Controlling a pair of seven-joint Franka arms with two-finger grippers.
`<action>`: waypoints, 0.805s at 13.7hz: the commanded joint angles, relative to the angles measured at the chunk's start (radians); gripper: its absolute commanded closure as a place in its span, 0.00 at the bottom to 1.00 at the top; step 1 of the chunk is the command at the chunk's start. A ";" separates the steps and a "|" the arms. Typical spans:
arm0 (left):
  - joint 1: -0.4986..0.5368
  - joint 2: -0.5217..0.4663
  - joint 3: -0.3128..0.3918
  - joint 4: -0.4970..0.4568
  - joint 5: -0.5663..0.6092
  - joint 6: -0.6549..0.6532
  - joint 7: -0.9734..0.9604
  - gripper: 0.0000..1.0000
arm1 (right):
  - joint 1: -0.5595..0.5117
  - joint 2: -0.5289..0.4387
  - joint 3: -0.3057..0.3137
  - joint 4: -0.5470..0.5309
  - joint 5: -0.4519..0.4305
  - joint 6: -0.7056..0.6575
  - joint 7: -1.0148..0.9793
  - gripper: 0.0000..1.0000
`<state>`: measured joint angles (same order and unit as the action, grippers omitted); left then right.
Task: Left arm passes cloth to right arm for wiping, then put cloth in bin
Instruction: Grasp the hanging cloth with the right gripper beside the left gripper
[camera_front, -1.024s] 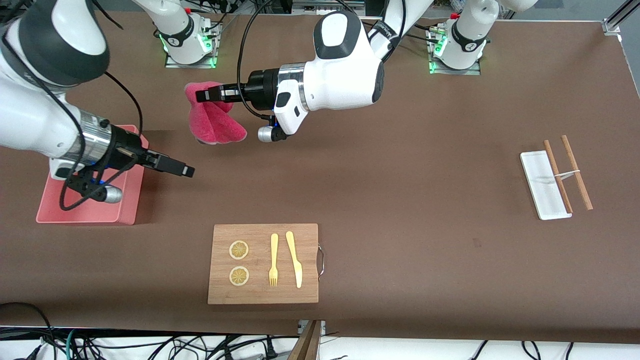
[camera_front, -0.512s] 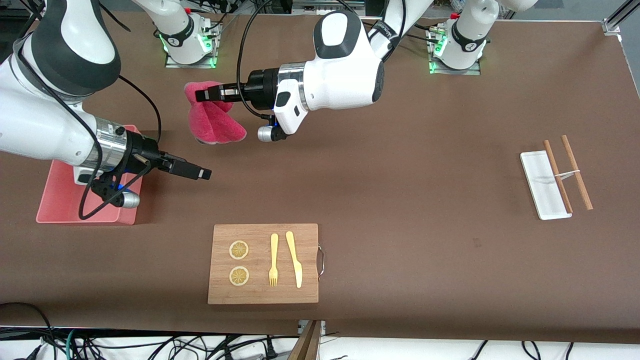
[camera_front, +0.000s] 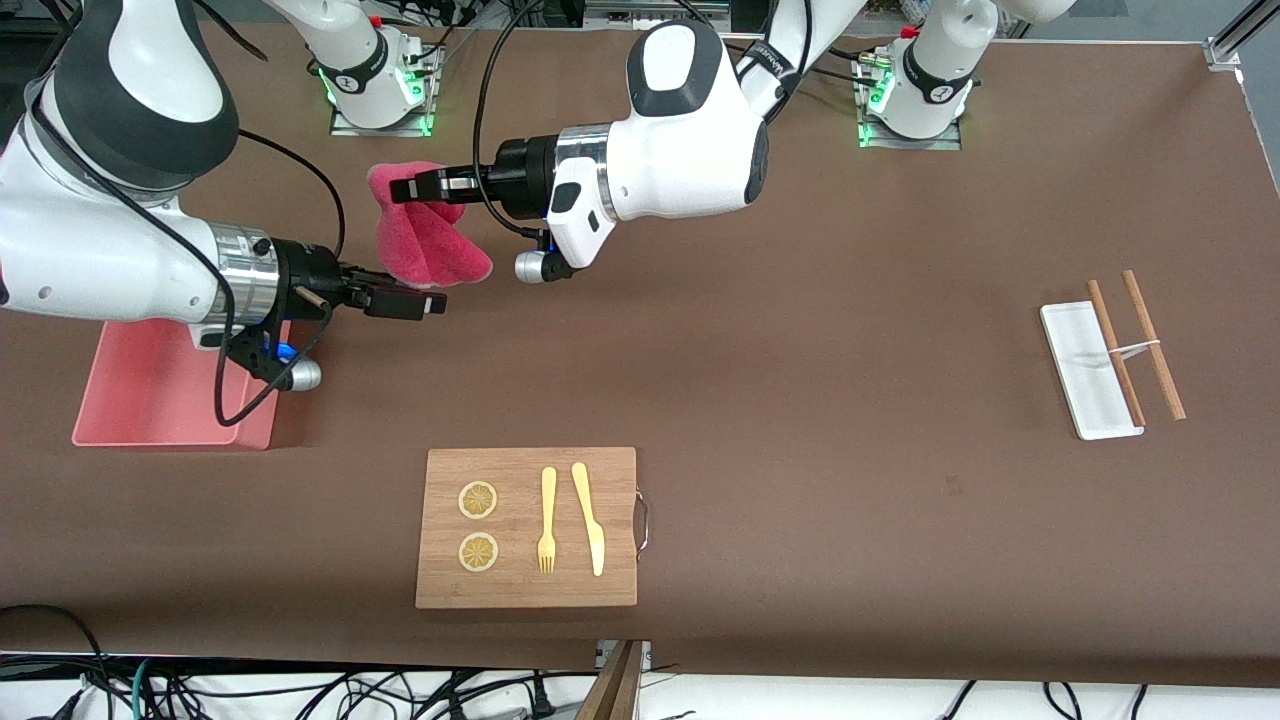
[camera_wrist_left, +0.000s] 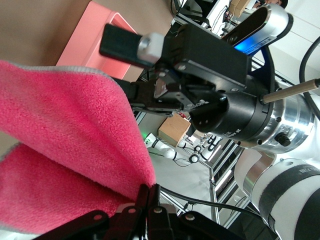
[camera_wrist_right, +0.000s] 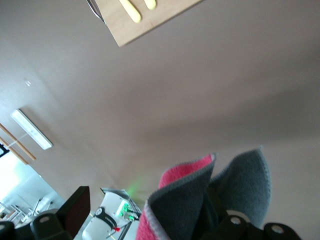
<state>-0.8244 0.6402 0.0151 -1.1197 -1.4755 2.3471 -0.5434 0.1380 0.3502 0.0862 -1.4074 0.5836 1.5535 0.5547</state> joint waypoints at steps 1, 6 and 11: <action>-0.009 0.018 0.011 0.037 -0.031 0.009 -0.010 1.00 | 0.003 0.001 -0.005 -0.002 0.024 -0.059 0.016 0.00; -0.007 0.016 0.009 0.035 -0.031 0.009 -0.010 1.00 | -0.002 0.018 -0.005 -0.002 0.024 -0.145 0.013 0.29; -0.007 0.016 0.009 0.035 -0.031 0.009 -0.010 1.00 | -0.006 0.024 -0.005 -0.001 0.027 -0.159 0.005 0.90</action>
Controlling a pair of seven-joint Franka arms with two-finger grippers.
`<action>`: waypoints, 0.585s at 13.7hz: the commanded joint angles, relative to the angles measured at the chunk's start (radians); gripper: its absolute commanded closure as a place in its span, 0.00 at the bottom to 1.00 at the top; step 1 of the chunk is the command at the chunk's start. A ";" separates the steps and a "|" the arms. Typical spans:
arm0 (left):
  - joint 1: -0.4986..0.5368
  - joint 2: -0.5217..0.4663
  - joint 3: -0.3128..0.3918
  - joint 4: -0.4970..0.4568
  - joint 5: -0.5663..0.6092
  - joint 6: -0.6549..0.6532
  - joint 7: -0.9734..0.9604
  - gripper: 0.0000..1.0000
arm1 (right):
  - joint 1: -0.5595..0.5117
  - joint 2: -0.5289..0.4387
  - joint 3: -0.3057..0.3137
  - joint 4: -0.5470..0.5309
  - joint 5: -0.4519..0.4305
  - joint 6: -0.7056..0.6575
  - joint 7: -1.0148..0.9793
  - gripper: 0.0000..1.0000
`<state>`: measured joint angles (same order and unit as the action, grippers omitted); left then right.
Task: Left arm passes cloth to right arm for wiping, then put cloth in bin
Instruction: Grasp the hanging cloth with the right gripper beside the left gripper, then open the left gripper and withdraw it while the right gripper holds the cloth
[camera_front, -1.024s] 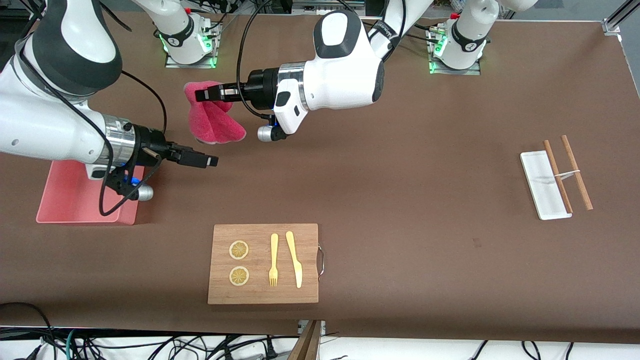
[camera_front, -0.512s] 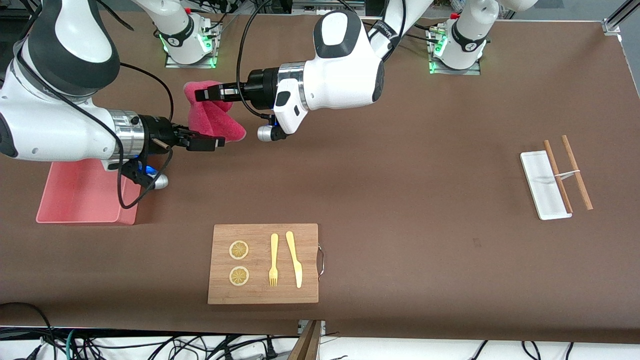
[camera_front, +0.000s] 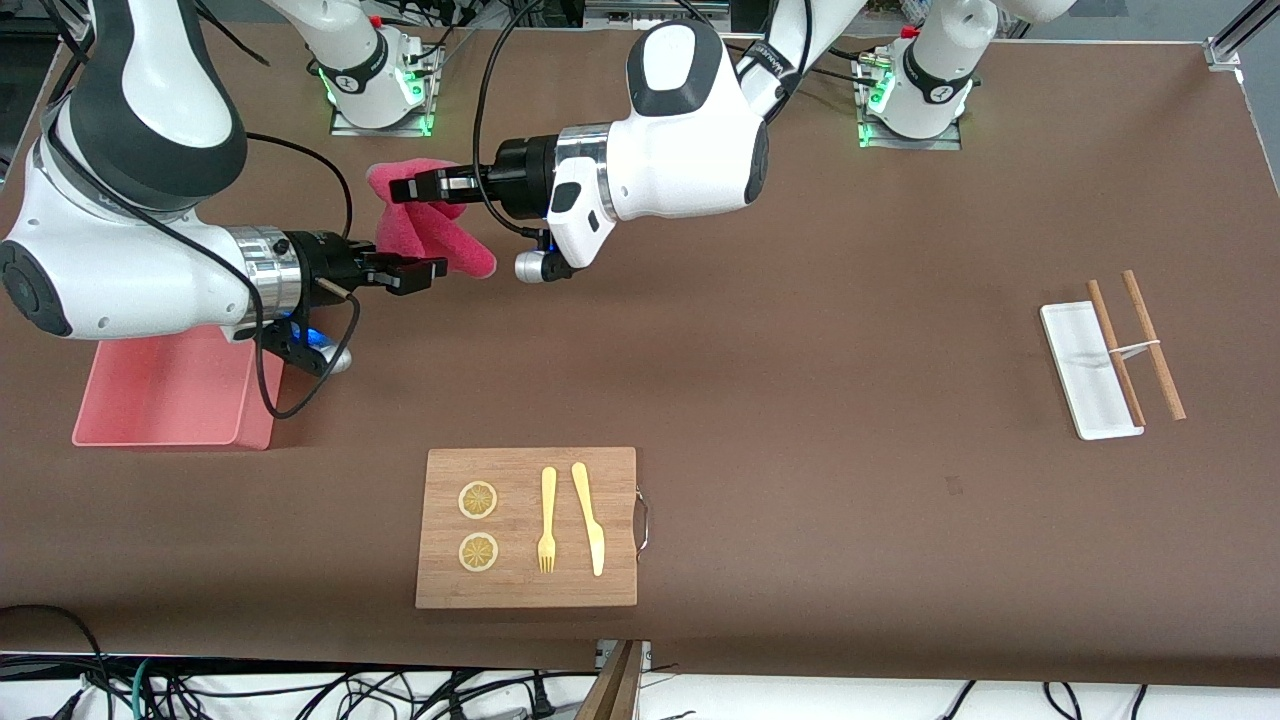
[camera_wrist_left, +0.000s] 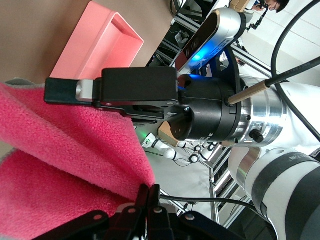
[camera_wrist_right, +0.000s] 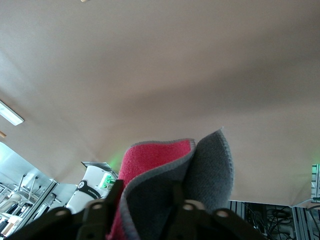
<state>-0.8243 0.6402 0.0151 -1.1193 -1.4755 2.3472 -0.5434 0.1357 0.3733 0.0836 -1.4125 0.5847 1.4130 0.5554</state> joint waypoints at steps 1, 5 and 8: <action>-0.007 0.016 0.009 0.035 -0.031 0.009 -0.010 1.00 | -0.004 0.001 -0.002 0.007 0.026 -0.028 0.005 0.93; -0.007 0.016 0.009 0.035 -0.031 0.009 -0.010 1.00 | -0.005 0.001 -0.005 0.009 0.041 -0.028 0.000 1.00; -0.007 0.016 0.011 0.033 -0.031 0.009 -0.010 1.00 | -0.007 0.001 -0.005 0.009 0.041 -0.026 -0.005 1.00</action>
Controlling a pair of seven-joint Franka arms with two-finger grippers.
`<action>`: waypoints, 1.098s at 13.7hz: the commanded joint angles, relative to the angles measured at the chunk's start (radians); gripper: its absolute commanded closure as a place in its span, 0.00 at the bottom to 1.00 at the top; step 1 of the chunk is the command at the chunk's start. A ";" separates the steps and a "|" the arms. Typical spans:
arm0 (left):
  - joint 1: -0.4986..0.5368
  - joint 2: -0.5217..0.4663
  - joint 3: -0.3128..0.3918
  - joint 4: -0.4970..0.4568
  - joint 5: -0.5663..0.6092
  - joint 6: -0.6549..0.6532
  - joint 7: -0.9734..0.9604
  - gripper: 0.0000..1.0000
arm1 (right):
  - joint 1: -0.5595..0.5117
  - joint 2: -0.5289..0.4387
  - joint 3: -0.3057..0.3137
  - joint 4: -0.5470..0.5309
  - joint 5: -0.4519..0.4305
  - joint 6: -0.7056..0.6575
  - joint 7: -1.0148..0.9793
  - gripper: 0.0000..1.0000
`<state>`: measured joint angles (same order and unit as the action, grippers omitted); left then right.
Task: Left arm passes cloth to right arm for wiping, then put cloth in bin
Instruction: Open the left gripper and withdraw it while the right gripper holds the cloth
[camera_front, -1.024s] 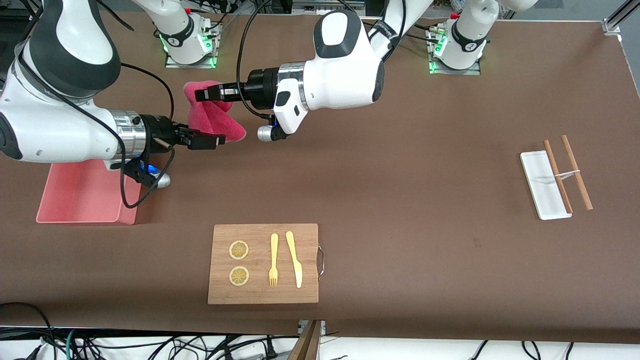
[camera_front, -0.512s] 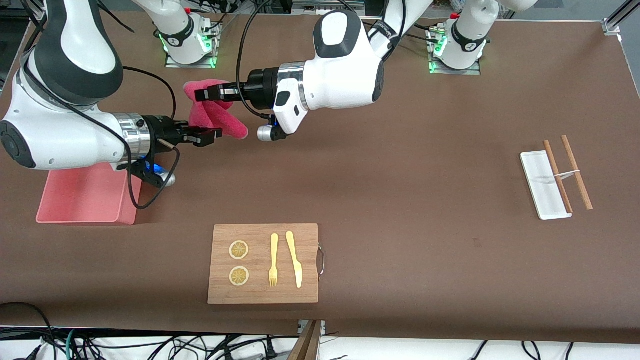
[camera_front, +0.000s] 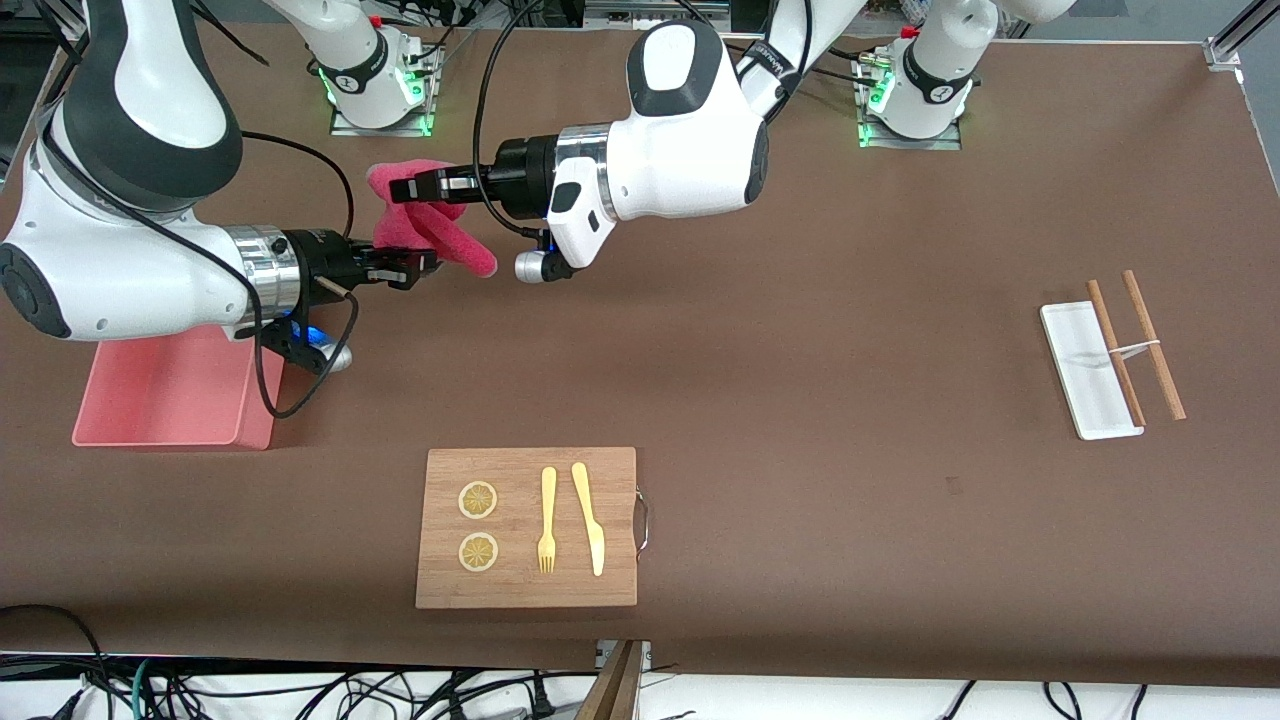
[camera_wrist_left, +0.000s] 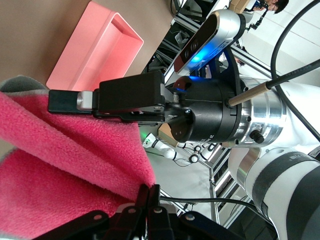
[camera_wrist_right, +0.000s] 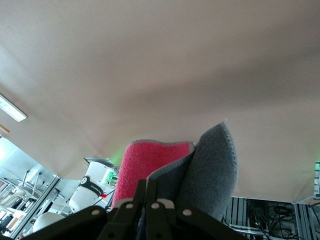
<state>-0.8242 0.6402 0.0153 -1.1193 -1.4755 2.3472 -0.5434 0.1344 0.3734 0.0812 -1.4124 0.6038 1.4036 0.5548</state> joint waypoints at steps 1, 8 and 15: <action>-0.007 0.016 0.011 0.033 -0.031 0.009 -0.010 1.00 | -0.004 0.005 -0.003 0.010 0.022 -0.017 -0.004 1.00; -0.007 0.016 0.009 0.033 -0.031 0.009 -0.010 1.00 | -0.004 0.016 -0.003 0.013 0.022 -0.011 -0.004 1.00; -0.001 0.015 0.011 0.027 -0.031 0.009 -0.010 0.99 | -0.004 0.018 -0.003 0.013 0.021 -0.009 -0.004 1.00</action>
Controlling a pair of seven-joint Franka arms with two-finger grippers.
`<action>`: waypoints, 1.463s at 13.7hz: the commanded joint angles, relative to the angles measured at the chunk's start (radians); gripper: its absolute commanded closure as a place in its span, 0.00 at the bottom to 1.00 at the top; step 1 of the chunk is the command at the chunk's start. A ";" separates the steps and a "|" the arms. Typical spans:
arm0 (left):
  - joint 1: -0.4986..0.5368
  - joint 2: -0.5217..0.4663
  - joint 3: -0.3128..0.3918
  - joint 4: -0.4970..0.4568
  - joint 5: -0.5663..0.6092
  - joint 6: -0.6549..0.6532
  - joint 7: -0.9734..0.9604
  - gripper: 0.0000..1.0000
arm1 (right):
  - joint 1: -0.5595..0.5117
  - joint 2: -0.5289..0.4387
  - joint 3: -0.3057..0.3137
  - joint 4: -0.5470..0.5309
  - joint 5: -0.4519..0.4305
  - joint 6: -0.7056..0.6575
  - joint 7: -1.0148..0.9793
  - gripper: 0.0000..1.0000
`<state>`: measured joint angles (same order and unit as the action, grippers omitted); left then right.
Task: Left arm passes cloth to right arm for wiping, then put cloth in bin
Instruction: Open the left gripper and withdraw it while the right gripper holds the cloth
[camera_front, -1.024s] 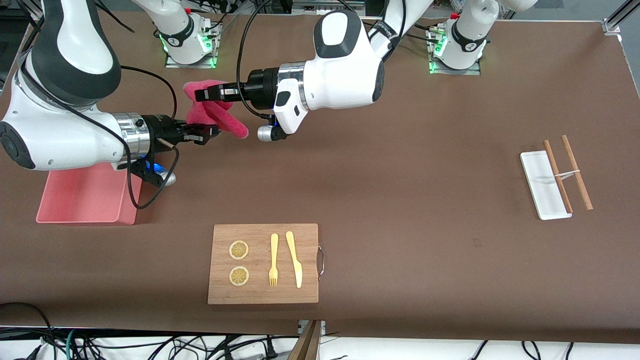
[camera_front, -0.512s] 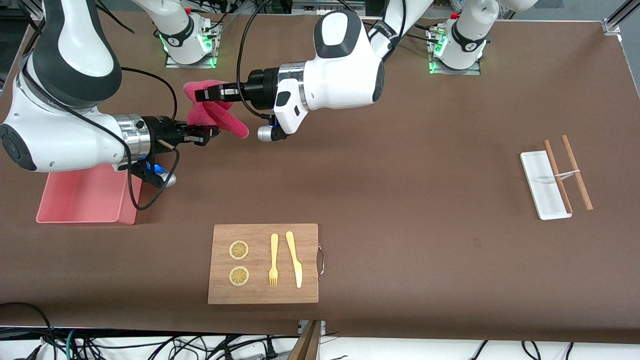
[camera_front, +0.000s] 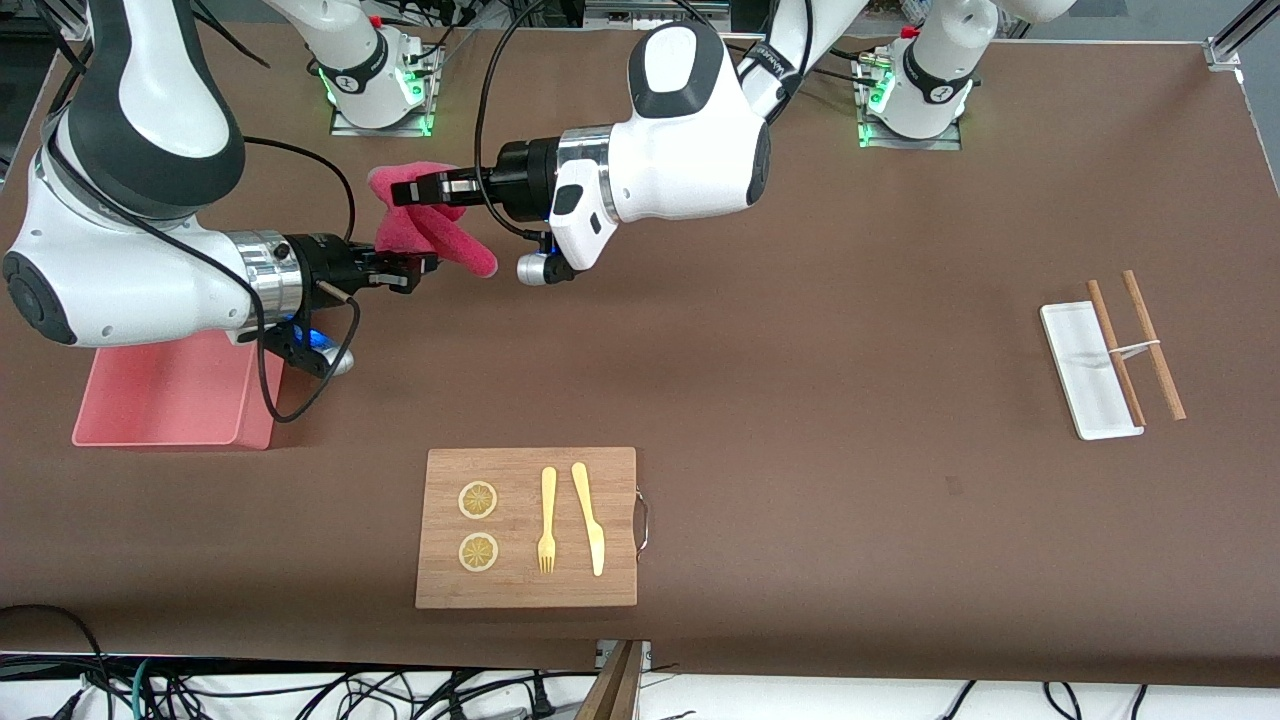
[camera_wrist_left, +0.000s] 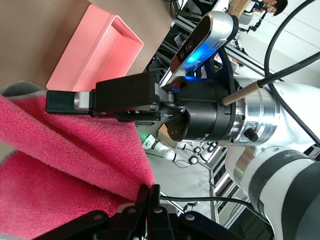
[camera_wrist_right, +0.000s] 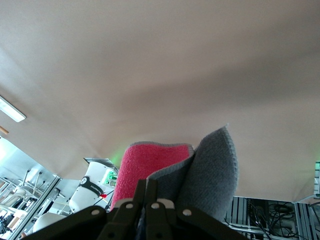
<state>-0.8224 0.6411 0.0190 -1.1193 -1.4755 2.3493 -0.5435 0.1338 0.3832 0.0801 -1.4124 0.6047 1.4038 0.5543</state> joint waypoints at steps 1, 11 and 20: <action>-0.001 0.014 0.007 0.024 -0.029 0.007 -0.009 0.76 | -0.003 0.009 -0.002 0.013 0.021 -0.009 -0.005 1.00; 0.142 -0.106 0.018 -0.103 0.136 -0.124 0.005 0.00 | -0.002 0.014 -0.002 0.013 0.018 -0.009 0.004 1.00; 0.624 -0.269 0.019 -0.316 0.567 -0.741 0.256 0.00 | 0.140 0.101 0.000 0.007 -0.172 0.068 0.010 1.00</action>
<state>-0.2661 0.5132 0.0538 -1.2683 -0.9671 1.6754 -0.3650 0.2162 0.4573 0.0824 -1.4141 0.5016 1.4338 0.5543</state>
